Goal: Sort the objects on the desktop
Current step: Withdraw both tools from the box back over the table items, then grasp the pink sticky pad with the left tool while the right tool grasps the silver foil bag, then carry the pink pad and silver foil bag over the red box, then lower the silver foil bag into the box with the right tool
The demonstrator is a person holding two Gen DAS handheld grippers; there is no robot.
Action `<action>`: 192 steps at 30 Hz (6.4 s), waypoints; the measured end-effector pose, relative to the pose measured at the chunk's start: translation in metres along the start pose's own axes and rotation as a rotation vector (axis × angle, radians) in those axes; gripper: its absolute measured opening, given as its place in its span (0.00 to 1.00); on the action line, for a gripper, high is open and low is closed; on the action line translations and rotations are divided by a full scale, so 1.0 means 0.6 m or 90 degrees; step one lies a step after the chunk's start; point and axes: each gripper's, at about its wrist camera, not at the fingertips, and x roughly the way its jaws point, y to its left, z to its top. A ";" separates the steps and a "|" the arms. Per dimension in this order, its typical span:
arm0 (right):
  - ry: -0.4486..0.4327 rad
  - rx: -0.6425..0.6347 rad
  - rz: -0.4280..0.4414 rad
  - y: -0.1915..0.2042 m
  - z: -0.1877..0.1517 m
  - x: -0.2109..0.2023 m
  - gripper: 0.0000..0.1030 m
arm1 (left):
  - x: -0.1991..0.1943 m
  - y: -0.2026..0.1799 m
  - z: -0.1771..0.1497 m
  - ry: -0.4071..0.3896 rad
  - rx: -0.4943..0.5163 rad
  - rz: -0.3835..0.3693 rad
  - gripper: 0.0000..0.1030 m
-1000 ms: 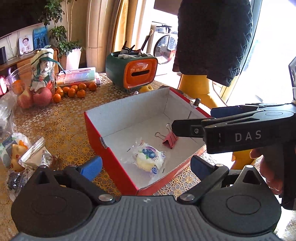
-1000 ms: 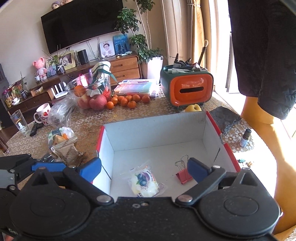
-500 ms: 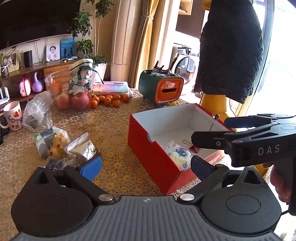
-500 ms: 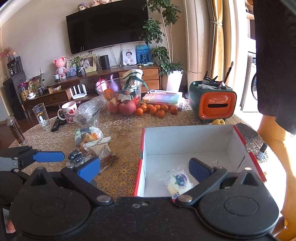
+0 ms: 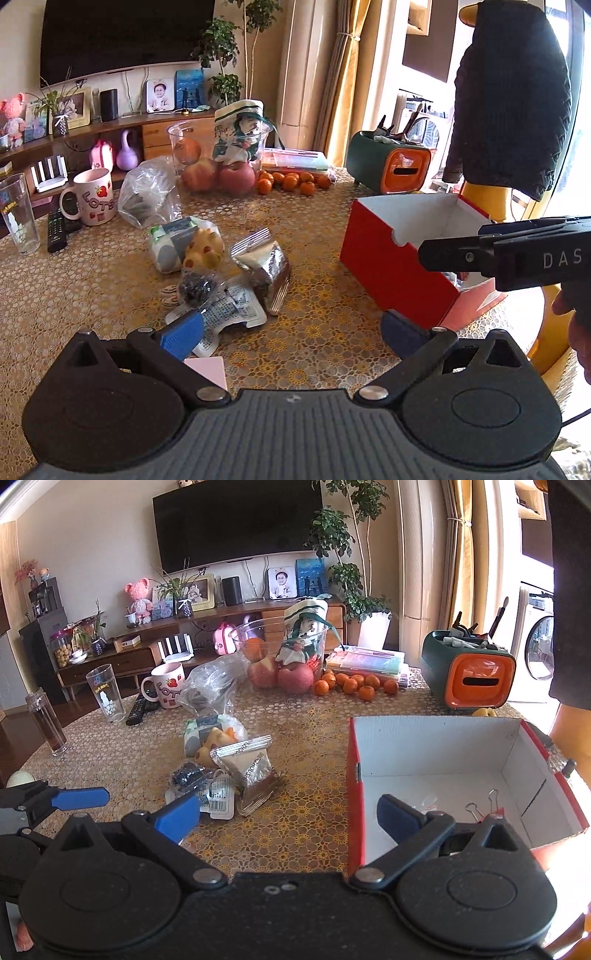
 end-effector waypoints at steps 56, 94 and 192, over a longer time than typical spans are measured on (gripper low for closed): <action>0.086 -0.097 -0.004 0.078 0.022 0.347 0.93 | 0.163 0.094 -0.109 0.074 -0.016 0.131 0.95; 0.146 0.003 -0.013 0.035 -0.001 0.260 0.52 | 0.132 0.059 -0.097 0.064 -0.009 0.116 0.39; 0.197 0.002 -0.108 -0.351 -0.026 0.132 0.51 | 0.400 -0.355 0.172 0.169 0.208 -0.025 0.39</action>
